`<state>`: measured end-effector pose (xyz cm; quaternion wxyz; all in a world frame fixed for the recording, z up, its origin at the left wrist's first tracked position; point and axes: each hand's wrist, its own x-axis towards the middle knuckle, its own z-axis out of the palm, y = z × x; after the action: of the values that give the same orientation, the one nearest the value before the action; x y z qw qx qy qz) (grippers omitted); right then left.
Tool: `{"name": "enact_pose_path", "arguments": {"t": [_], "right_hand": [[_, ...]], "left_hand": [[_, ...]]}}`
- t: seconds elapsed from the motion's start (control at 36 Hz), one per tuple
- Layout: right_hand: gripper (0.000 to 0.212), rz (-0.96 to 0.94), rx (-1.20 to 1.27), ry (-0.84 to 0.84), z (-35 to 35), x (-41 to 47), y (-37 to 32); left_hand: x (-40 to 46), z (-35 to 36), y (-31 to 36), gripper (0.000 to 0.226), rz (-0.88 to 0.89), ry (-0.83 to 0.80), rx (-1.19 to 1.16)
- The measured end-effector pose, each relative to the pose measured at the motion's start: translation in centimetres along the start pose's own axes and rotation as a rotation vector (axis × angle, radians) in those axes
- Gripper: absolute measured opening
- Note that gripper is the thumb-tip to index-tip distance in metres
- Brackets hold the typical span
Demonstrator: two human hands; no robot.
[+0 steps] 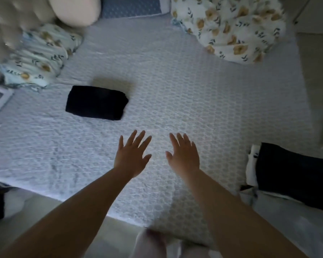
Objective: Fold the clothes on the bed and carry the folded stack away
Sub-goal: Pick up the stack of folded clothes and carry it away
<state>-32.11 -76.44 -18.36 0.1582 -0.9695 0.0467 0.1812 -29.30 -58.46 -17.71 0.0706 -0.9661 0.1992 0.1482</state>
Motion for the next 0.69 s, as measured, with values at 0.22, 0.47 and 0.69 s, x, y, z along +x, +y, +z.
{"name": "enact_pose_path", "arguments": {"t": [0.22,0.47,0.69], "right_hand": [[0.061,-0.108,-0.052,-0.095,0.8,2.4,-8.4],[0.061,-0.126,-0.047,-0.166,3.6,6.1,-16.5],[0.059,0.017,0.008,-0.129,5.7,15.5,-24.4]], "left_hand": [[-2.7,0.7,-7.8,0.065,-0.188,0.029,-0.058],[-1.5,2.9,-16.2,0.065,-0.237,0.002,-0.114],[6.9,4.7,-28.2,0.064,-0.165,-0.029,-0.141]]}}
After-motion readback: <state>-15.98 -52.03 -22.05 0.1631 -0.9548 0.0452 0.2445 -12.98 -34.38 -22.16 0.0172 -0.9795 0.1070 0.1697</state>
